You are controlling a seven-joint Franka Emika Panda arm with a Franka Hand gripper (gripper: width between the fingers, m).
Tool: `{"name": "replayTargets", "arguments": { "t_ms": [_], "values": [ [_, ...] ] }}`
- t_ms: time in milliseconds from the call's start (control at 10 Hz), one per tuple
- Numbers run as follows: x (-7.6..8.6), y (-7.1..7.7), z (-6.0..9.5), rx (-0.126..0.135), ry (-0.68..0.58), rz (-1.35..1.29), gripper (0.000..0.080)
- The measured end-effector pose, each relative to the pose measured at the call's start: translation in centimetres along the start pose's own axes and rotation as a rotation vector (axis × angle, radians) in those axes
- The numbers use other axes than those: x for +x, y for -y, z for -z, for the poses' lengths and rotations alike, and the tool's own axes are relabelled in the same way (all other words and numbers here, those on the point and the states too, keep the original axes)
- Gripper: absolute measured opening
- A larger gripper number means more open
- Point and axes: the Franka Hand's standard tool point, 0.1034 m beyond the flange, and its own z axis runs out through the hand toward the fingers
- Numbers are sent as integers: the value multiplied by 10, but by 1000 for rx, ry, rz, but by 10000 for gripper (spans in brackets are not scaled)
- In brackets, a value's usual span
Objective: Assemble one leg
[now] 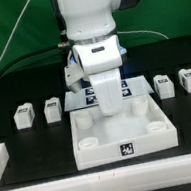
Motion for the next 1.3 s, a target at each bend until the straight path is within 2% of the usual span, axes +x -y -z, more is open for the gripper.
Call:
{"name": "replayTargets", "arguments": {
  "t_ms": [400, 800, 1100, 1300],
  "values": [
    [31, -17, -2, -14, -18, -23, 67],
    [50, -28, -1, -27, -31, -37, 67],
    [59, -47, 0, -46, -41, -32, 67],
    [63, -57, 1, -49, -44, -27, 67]
  ]
}}
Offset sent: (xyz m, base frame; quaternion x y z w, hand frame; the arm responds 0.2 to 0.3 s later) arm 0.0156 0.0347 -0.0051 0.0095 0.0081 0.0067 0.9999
